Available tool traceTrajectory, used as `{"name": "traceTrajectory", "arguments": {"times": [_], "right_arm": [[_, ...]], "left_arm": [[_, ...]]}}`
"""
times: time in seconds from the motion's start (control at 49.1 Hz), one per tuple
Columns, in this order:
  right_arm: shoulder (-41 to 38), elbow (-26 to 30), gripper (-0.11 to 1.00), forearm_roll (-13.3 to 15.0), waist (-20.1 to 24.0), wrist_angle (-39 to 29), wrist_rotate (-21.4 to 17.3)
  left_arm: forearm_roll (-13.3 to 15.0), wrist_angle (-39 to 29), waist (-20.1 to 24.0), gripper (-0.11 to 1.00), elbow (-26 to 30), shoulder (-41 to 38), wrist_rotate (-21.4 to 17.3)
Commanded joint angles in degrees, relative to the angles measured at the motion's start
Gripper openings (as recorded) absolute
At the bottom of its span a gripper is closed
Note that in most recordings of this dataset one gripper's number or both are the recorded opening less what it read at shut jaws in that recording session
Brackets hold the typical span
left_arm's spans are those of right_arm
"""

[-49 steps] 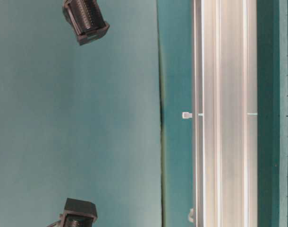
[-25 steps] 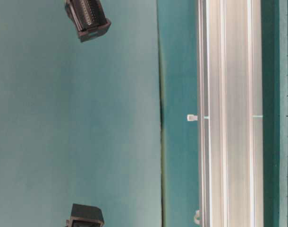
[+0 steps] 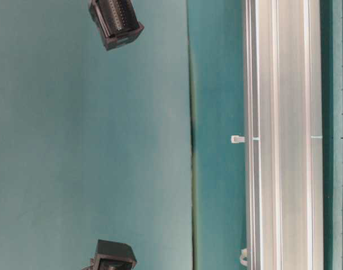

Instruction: Lift the large metal rail with both hands.

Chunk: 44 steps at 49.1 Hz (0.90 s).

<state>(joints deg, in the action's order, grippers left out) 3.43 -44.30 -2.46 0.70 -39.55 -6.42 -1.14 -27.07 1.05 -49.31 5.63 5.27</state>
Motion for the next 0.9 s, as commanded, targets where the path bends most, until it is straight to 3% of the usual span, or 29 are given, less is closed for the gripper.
{"name": "traceTrajectory", "arguments": {"times": [0.0,0.651,0.875], "right_arm": [[-0.3,-0.4,0.39,-0.4,0.3,-0.3,0.3],[-1.6,-1.2,0.39,-0.3,0.3,2.7,0.3],[-1.9,-1.2,0.39,-0.4,0.2,3.1,0.3]], "left_arm": [[-0.1,0.0,0.3,0.35,0.2,0.1,1.0],[-0.1,0.5,-0.8,0.35,0.2,-1.1,1.1],[-0.1,0.5,-1.3,0.35,0.2,-1.1,2.8]]}}
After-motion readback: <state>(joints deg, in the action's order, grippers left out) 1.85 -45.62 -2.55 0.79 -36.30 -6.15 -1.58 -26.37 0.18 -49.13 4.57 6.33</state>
